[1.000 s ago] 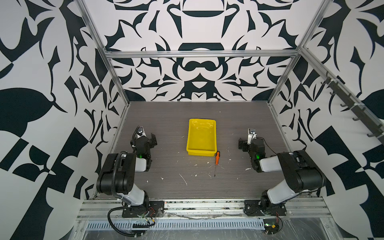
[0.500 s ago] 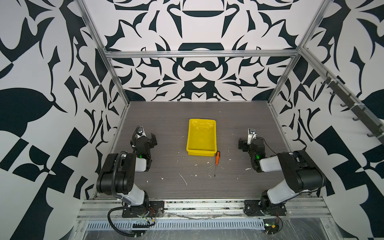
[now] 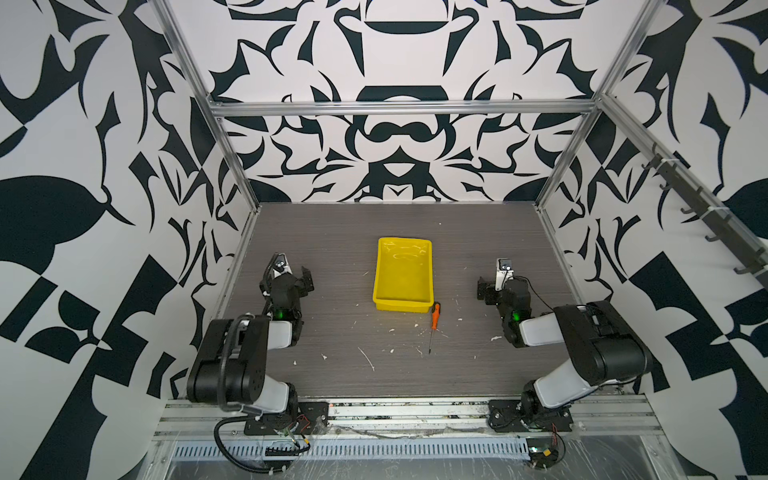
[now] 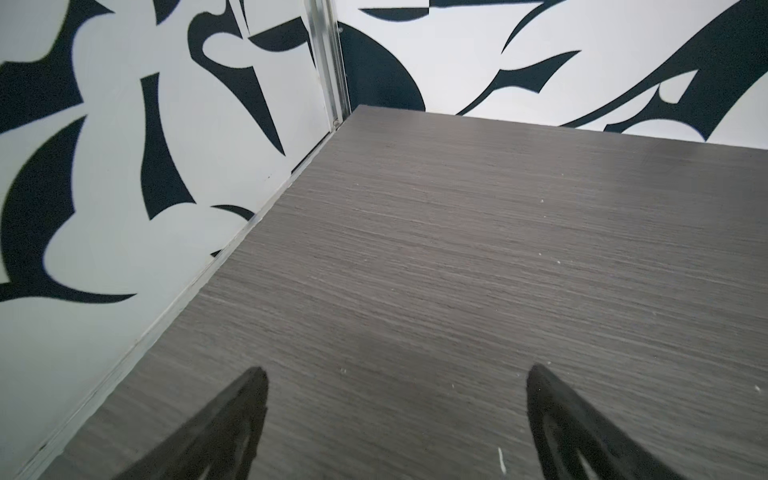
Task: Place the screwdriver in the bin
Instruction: 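Move the right gripper toward the orange screwdriver handle beside the yellow bin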
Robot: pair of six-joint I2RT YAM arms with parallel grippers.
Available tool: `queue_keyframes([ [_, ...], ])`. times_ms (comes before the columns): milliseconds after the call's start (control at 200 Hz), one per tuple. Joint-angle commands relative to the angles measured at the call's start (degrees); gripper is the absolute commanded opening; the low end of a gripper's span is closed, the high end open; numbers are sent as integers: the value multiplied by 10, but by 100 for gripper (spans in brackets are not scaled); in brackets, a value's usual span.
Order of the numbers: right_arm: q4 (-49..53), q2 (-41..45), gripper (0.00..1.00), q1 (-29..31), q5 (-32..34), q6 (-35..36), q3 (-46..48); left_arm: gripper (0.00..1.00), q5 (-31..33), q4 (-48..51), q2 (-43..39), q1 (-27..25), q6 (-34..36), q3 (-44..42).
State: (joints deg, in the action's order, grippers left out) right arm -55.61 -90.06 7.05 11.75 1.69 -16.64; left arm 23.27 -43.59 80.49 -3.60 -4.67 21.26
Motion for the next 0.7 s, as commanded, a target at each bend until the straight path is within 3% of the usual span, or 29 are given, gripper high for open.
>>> queue_keyframes([
  [0,-38,27,100,0,-1,-4,9,100,9,236,-86,-16,-46,96],
  [55,-40,29,100,0,-1,-4,10,100,-40,303,-119,-22,-77,120],
  [175,-32,59,100,8,13,0,17,100,-183,551,-168,-25,-127,207],
  [245,33,114,100,11,40,-9,8,100,-178,632,-183,-28,-215,215],
  [420,274,271,100,11,69,-26,-48,100,-220,653,-212,-28,-225,170],
  [530,374,349,100,11,43,-47,-98,100,-175,657,-222,-28,-259,155],
  [695,626,382,100,11,125,-193,-210,100,-122,678,-247,-28,-305,135],
])
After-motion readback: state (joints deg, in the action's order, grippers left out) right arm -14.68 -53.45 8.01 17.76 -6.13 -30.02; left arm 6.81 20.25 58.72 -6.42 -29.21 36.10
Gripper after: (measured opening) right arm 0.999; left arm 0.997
